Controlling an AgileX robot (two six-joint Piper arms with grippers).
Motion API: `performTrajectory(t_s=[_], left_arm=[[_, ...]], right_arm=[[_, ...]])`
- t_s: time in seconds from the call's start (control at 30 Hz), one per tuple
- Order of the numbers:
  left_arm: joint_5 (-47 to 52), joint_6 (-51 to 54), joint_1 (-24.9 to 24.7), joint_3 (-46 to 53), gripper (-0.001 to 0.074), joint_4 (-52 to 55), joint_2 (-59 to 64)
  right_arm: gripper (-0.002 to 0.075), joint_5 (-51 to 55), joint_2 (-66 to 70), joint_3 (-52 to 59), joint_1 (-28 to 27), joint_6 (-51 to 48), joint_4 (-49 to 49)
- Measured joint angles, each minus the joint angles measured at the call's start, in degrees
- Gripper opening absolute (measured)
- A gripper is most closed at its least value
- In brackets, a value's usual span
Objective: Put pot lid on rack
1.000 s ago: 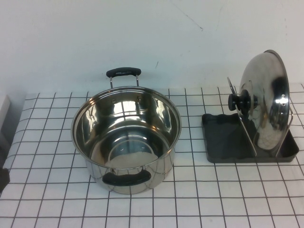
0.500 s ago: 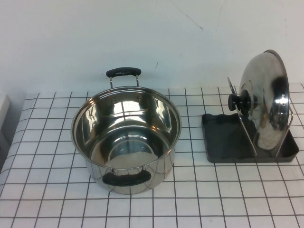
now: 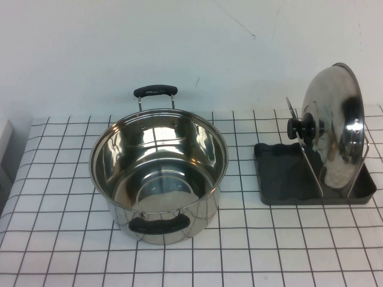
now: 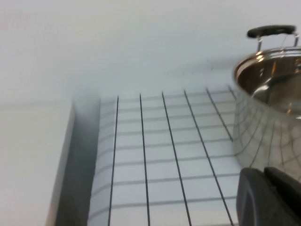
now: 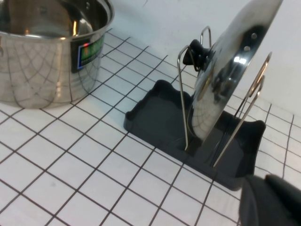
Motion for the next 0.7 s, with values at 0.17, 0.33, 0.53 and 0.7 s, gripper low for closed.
performTrajectory(t_s=[0.17,0.33,0.53,0.7], left_arm=[[-0.9,-3.6,0.8,5.1,-0.0002,0.0,0.0],[-1.4,-6.2,0.8,8.7,-0.0002,0.0,0.0],[-2.6,-7.6,0.8,9.0,-0.0002,-1.0,0.0],[-2.6,-7.7,0.8,9.0,-0.0002,-1.0,0.0]], right_arm=[[0.0001,0.8,0.0,0.0,0.0,0.0,0.0],[0.0001,1.1,0.0,0.0,0.0,0.0,0.1],[0.0001,1.1,0.0,0.0,0.0,0.0,0.3],[0.0001,1.5,0.0,0.4,0.0,0.0,0.5]])
